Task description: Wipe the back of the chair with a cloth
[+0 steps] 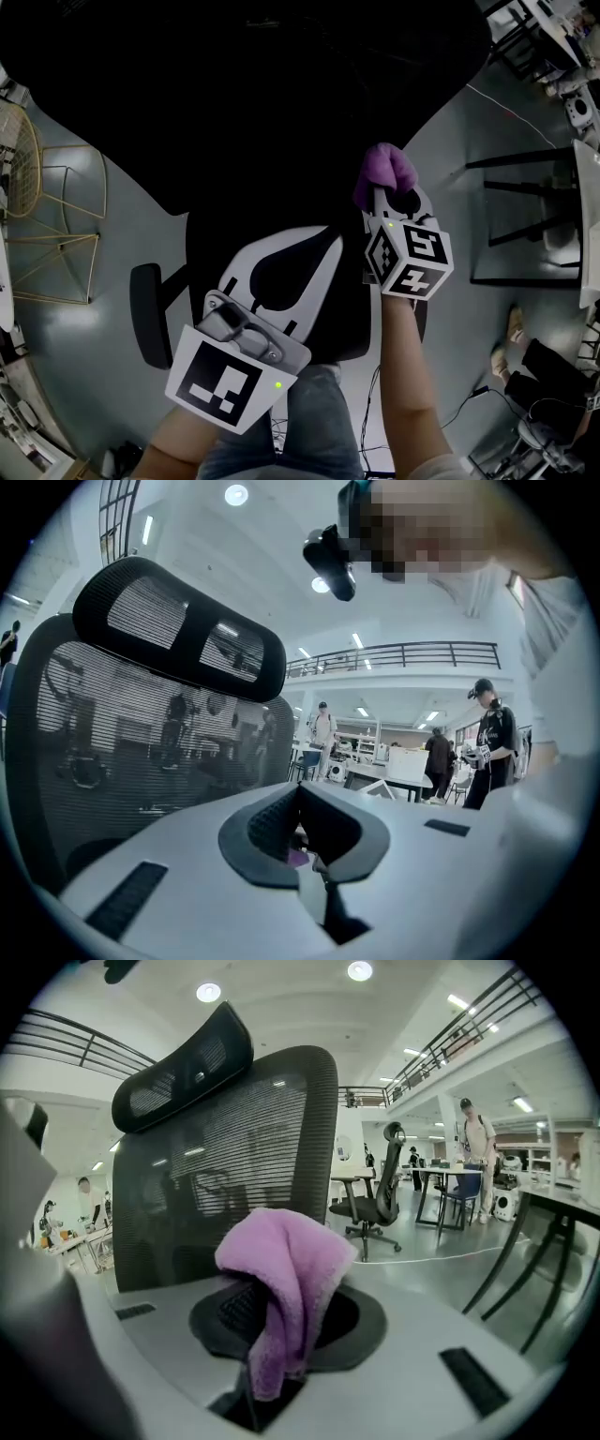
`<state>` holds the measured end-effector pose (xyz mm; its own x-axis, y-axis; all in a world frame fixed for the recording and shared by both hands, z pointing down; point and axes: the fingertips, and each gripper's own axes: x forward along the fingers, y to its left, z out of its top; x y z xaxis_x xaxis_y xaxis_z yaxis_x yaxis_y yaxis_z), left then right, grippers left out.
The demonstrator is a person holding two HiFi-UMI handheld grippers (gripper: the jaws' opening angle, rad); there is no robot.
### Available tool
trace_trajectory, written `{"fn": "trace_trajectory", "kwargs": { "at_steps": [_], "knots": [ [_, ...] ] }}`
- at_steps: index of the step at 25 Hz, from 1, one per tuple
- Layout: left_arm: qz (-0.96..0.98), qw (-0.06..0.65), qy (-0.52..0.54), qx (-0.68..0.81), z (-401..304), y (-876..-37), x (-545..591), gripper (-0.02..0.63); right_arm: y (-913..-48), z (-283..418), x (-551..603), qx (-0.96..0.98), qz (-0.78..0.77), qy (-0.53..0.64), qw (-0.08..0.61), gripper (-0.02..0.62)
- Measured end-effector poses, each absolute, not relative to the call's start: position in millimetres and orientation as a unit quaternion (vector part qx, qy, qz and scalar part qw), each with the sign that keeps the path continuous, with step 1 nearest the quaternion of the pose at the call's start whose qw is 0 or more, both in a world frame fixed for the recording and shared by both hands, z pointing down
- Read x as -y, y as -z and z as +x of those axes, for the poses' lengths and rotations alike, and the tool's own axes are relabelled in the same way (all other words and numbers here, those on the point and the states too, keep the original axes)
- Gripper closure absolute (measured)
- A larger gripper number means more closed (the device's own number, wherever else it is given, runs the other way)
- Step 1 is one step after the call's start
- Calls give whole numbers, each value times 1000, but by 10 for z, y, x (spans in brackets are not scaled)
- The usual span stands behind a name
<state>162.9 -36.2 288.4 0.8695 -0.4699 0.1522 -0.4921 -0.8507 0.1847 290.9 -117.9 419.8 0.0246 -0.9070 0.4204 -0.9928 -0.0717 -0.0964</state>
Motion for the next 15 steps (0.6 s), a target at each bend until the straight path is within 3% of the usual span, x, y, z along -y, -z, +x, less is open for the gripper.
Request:
{"fn": "trace_trajectory", "kwargs": {
  "at_steps": [15],
  "knots": [
    [954,118,-52,271,1464,-2951,400,594,-4183,2716,1356,686,693,-180,132,497]
  ]
}}
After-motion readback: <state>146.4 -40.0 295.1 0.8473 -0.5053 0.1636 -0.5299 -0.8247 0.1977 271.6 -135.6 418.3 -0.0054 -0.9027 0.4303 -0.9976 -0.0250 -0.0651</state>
